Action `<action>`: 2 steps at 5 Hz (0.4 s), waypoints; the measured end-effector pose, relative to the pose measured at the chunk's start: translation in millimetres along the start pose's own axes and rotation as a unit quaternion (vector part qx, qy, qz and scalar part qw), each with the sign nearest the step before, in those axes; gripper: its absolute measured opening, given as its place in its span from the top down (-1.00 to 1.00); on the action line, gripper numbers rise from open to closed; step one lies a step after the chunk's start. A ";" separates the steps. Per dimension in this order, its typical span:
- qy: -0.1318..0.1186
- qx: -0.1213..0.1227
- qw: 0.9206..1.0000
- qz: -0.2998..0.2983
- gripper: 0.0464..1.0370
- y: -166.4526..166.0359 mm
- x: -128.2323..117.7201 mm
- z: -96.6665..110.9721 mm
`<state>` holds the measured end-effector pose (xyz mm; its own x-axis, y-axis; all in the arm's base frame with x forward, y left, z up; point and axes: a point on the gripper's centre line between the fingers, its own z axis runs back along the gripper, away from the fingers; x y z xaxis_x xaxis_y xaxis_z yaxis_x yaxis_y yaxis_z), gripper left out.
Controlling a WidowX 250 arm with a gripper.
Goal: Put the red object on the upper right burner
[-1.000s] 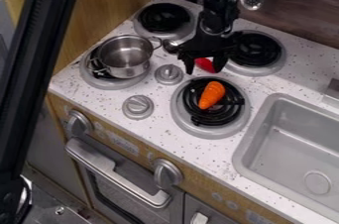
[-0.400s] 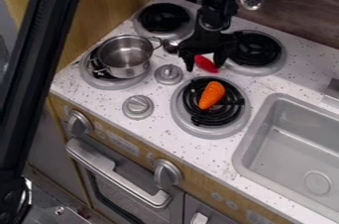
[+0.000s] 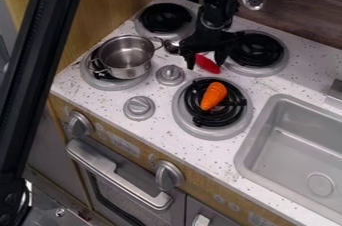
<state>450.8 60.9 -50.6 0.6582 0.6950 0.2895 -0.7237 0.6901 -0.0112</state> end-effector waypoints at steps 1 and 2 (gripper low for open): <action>-0.013 -0.007 1.000 0.013 -0.92 -4.8 9.5 4.7; -0.007 0.002 1.000 0.030 -0.92 -2.5 11.9 -3.4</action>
<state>461.1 68.1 -50.4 0.6106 0.7322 0.3018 -0.7625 0.6464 -0.0257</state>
